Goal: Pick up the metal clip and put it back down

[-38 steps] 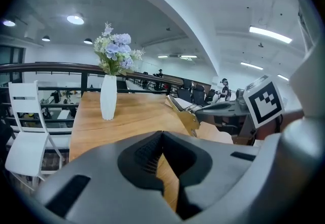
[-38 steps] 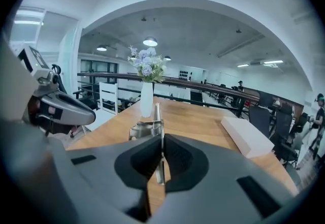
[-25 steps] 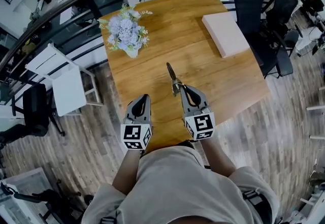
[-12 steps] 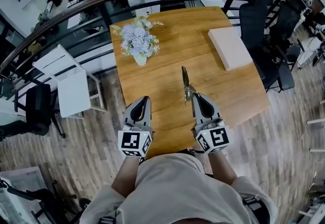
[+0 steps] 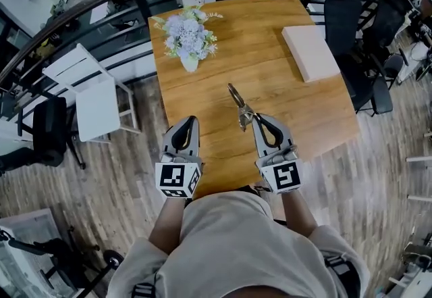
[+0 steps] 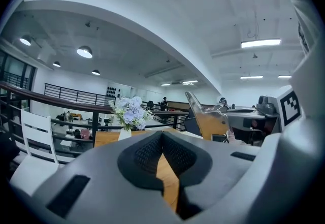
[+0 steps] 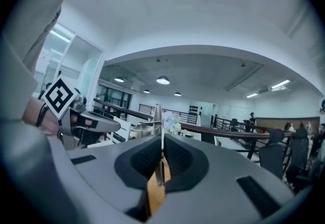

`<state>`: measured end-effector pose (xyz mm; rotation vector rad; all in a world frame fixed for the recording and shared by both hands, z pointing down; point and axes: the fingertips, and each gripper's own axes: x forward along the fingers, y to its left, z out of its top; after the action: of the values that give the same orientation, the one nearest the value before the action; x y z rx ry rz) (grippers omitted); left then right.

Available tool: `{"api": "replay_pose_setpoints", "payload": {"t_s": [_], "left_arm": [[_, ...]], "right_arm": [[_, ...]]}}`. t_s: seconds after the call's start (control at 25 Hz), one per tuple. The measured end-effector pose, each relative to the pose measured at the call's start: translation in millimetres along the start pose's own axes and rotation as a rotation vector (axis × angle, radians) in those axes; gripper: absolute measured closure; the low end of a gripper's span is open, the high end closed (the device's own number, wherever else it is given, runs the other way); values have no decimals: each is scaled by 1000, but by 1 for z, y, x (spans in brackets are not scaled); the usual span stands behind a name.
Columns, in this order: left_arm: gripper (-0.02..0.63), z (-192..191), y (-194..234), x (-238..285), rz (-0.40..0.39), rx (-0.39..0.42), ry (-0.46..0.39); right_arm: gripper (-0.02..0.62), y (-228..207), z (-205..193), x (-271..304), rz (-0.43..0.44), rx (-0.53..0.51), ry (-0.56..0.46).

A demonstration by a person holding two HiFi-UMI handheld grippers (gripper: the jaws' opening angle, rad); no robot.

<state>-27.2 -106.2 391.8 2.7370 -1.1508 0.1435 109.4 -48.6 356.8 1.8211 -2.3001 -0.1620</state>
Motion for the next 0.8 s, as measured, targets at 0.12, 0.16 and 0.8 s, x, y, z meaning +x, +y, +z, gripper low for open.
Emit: {"api": "replay_pose_setpoints", "payload": {"t_s": [0.12,0.16,0.8], "left_arm": [[582,-5,4,-4,21,-15,8],[581,-7,6,-5,28,-20,13],[582,-63,42,-26,200,-87,110]], "right_arm": [[566,7,0,6,73,-179,56],[566,10,-2,8,91,-242,89],[566,71,-50,78,333,-770,145]]}}
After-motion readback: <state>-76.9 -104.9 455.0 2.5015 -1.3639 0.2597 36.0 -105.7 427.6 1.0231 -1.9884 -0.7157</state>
